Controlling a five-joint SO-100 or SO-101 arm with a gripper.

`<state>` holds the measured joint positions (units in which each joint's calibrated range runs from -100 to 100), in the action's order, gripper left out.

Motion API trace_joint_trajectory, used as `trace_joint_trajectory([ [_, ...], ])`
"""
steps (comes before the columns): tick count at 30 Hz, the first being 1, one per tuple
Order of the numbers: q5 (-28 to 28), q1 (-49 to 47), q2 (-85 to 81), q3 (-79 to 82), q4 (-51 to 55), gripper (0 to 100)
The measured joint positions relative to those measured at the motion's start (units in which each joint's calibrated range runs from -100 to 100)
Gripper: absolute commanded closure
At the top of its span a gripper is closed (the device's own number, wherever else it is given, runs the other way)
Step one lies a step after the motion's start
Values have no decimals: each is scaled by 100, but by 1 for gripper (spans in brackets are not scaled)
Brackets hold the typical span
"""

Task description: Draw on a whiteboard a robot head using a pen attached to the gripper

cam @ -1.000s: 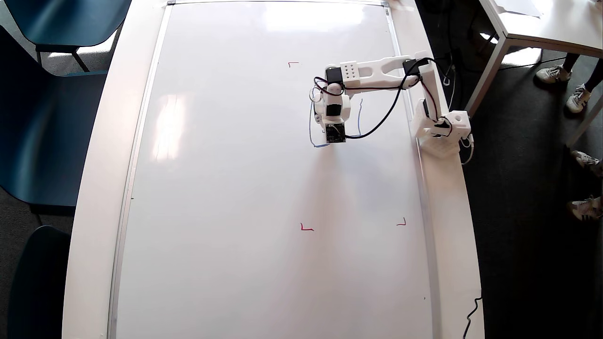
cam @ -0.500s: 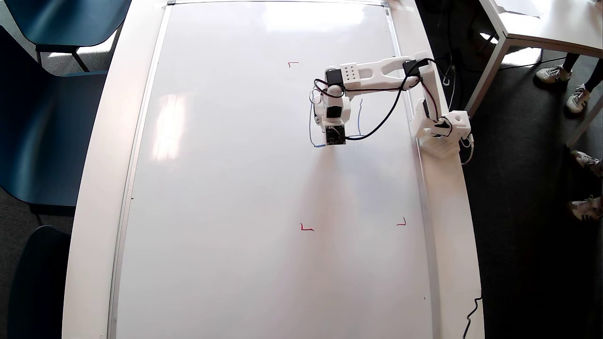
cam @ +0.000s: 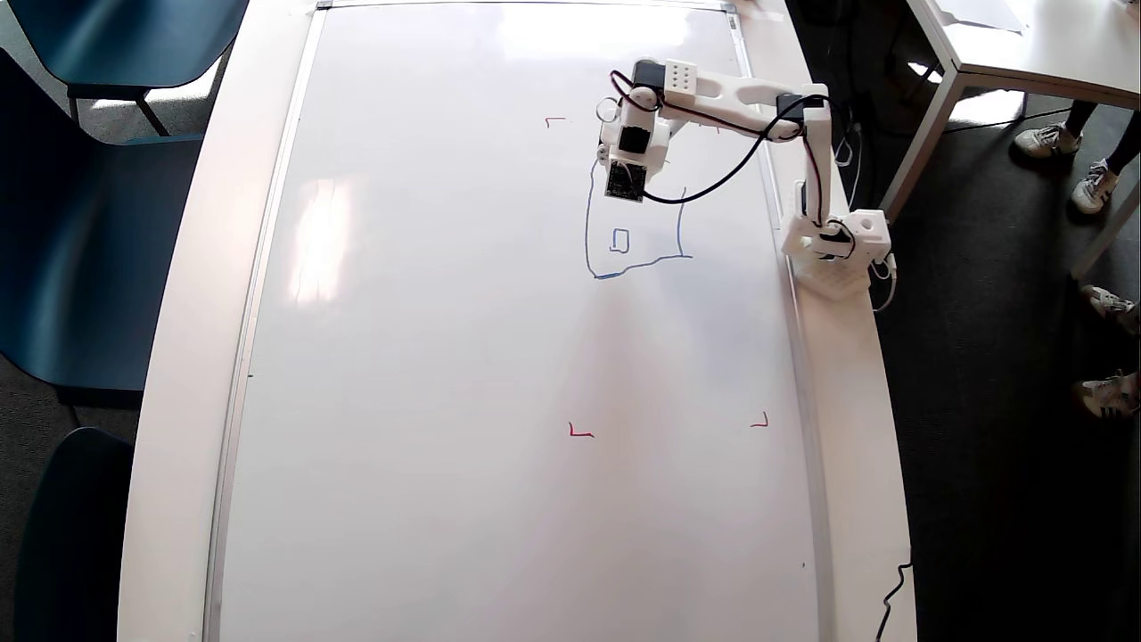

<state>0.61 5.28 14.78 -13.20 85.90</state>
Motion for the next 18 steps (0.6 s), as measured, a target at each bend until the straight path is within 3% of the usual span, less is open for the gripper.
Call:
trace_joint_trajectory([
  [18,0,332,407,375,-84,99],
])
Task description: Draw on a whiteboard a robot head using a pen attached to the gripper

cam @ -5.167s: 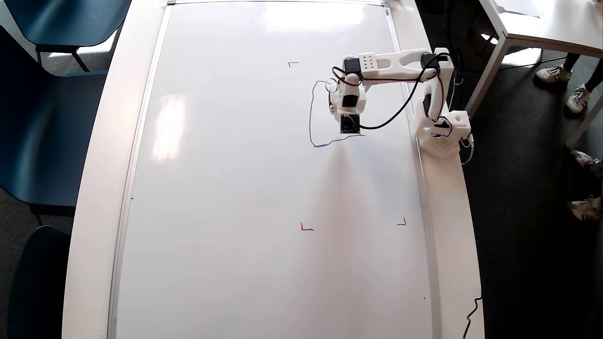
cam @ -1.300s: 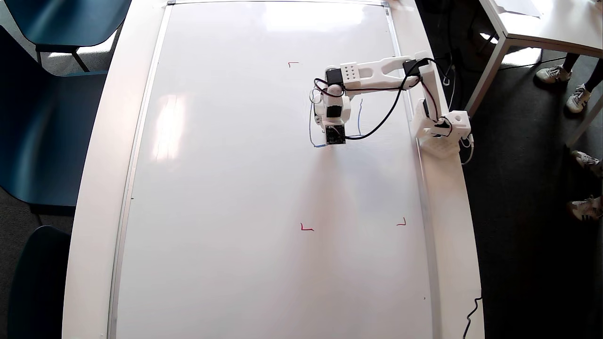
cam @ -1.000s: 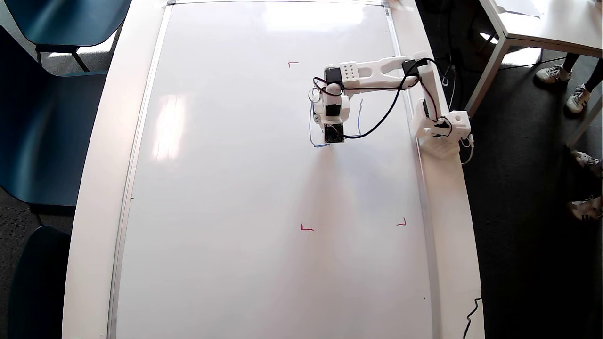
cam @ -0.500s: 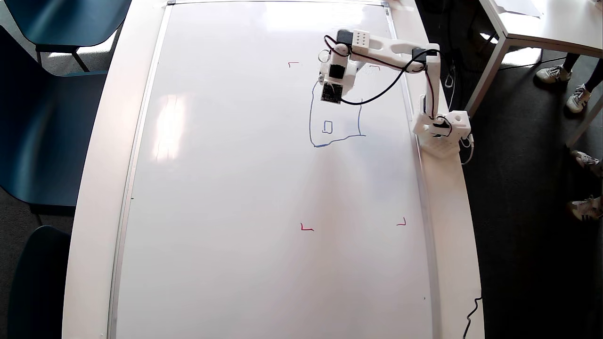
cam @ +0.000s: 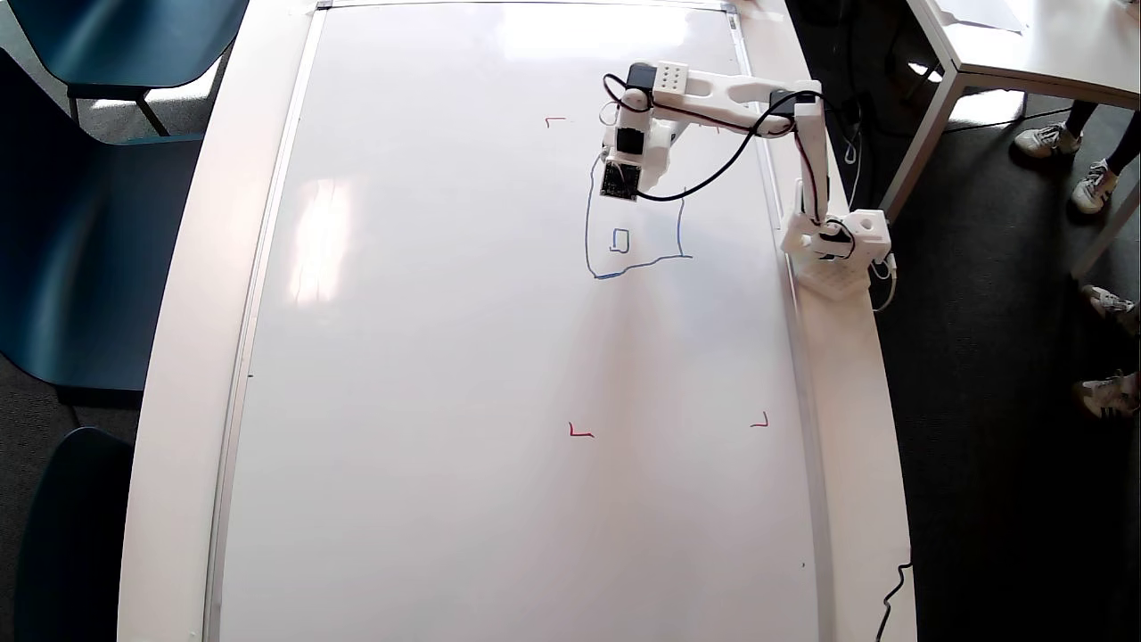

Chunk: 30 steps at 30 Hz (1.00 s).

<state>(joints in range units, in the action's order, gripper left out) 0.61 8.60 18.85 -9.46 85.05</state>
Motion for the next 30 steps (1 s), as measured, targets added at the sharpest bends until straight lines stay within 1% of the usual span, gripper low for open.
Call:
trace_joint_trajectory([
  [13,0,-219,584,-402,-34,99],
  [30,0,-90,991,-850,-25,99],
])
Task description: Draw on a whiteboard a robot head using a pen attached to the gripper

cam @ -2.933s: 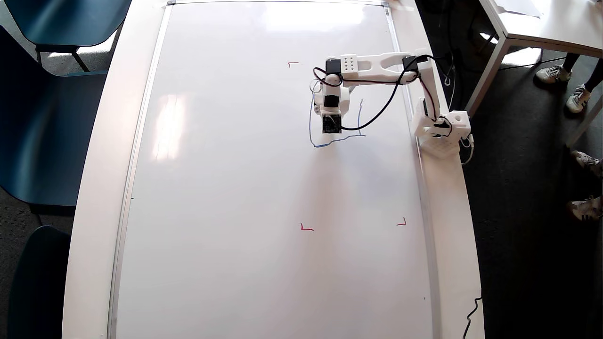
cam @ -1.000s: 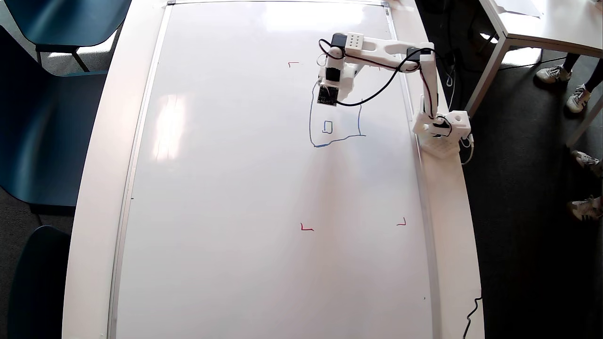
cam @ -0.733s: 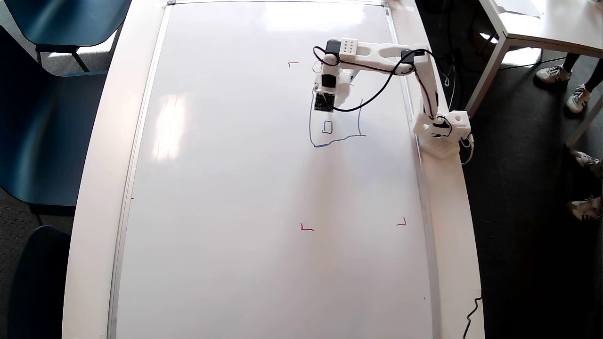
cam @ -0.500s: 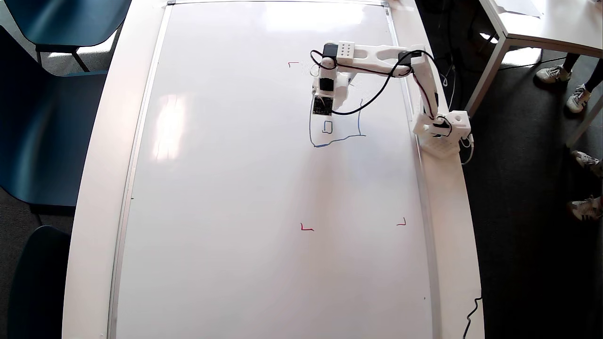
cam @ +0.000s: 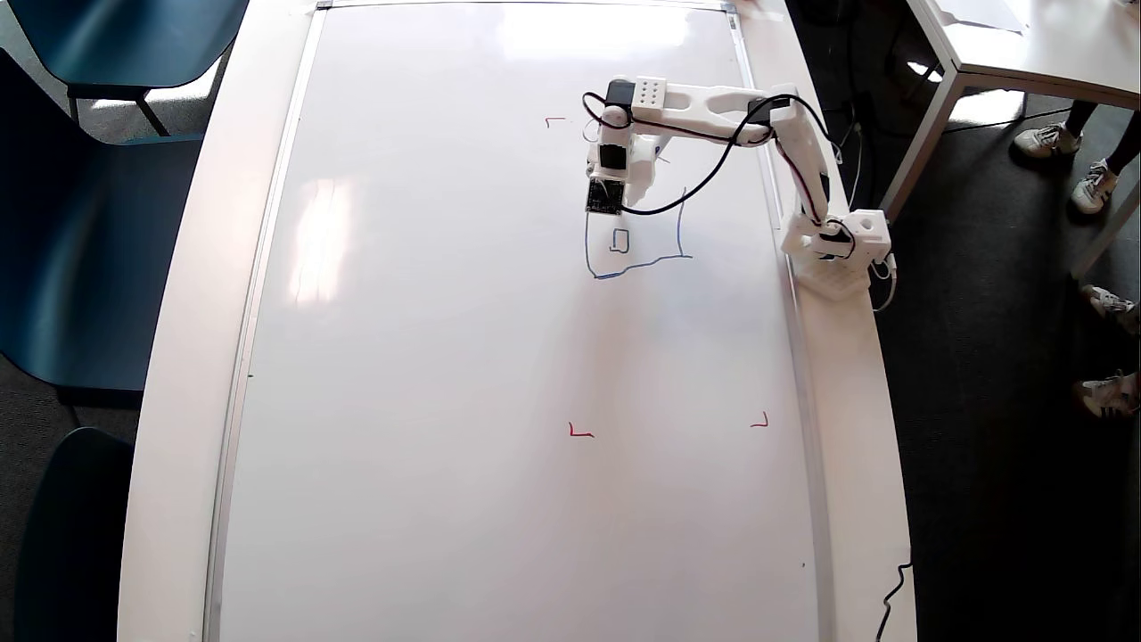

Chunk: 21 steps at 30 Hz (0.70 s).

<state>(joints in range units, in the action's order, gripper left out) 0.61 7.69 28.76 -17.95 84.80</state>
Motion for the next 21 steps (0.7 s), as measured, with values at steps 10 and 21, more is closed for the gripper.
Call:
trace_joint_trajectory([
  [10,-153,370,0,0,-68,99],
  [21,-291,611,-17,82,-135,99],
])
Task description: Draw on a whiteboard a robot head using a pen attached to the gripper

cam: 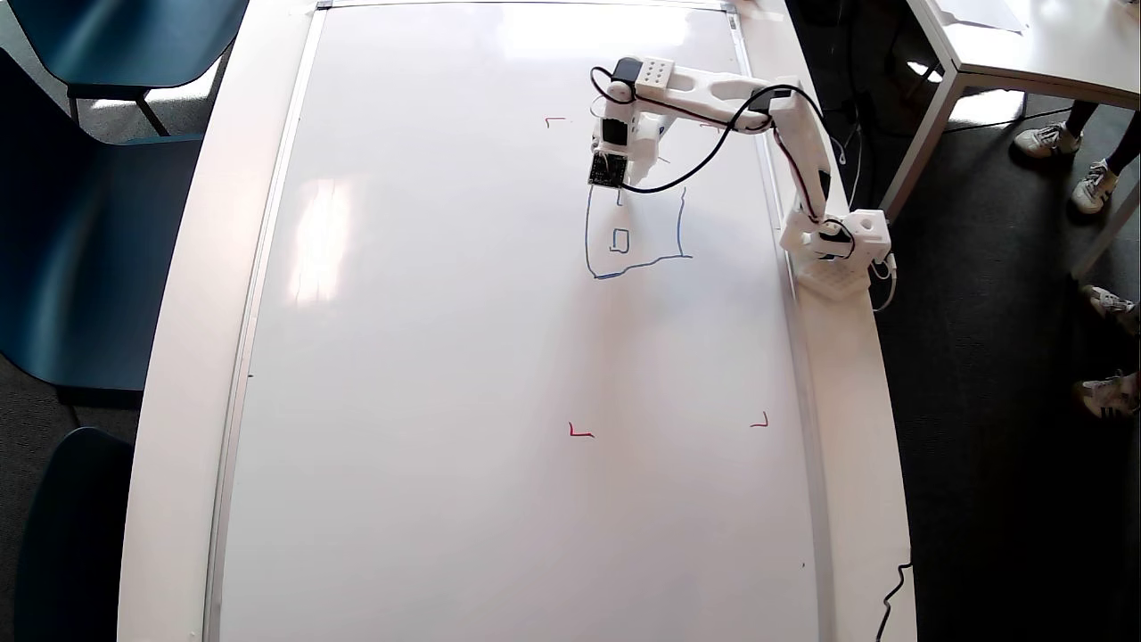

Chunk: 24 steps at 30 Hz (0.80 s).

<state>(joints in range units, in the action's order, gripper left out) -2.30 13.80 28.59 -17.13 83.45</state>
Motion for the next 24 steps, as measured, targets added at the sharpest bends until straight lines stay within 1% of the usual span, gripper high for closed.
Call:
trace_joint_trajectory([
  [7,-42,0,-695,1179,-338,99],
  [12,-53,-23,-1033,1672,-355,99],
  [17,-53,-204,-1237,1964,-355,99],
  [24,-53,-422,-1237,1964,-355,99],
])
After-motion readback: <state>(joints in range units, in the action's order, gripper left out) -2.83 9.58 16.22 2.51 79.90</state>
